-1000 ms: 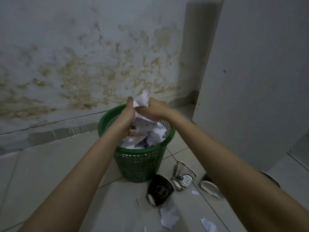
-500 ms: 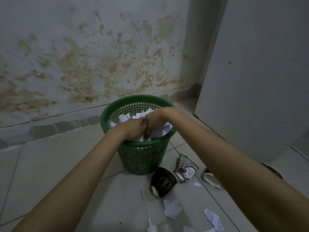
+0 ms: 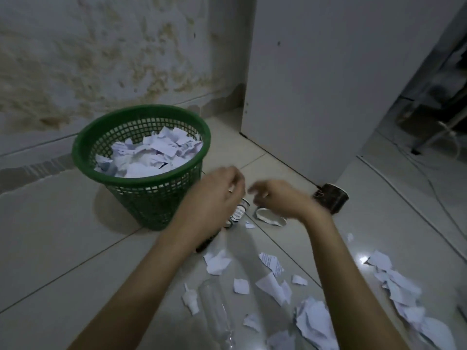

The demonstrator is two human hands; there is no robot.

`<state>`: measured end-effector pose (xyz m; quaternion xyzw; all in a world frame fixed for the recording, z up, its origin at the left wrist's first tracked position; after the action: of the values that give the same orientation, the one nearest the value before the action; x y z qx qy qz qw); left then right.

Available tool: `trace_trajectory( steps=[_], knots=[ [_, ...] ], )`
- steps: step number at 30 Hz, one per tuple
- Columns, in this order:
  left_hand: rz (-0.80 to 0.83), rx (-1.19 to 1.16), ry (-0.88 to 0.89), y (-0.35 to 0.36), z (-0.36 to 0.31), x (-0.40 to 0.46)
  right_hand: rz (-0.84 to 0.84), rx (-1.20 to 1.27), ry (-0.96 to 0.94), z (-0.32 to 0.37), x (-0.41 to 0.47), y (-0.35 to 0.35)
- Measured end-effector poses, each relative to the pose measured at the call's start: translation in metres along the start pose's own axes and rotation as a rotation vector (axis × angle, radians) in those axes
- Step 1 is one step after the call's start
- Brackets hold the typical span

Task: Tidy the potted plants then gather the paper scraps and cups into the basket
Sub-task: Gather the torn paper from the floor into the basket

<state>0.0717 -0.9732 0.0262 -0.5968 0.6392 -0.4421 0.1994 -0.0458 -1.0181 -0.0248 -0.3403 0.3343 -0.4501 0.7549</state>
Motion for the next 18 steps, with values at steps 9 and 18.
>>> trace_trajectory(
  steps=[9,18],
  knots=[
    [0.787,0.559,-0.192,0.171,0.068,-0.074,0.021,-0.341,0.006,-0.096,0.026,0.138],
    [0.728,0.551,-0.022,0.202,0.034,-0.101,-0.038,-0.504,-0.055,-0.078,-0.055,0.141]
  ],
)
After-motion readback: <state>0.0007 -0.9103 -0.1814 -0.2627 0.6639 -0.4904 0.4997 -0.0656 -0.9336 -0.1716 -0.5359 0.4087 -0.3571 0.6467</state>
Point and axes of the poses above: each hand's wrist, its own x-axis towards the middle knuckle, its own y-axis out of the palm, z = x × y, the point moved 7 cm from there along x, towards the middle knuckle, and after that the axes turned 4 degrees about x, right-handed, at the moved point
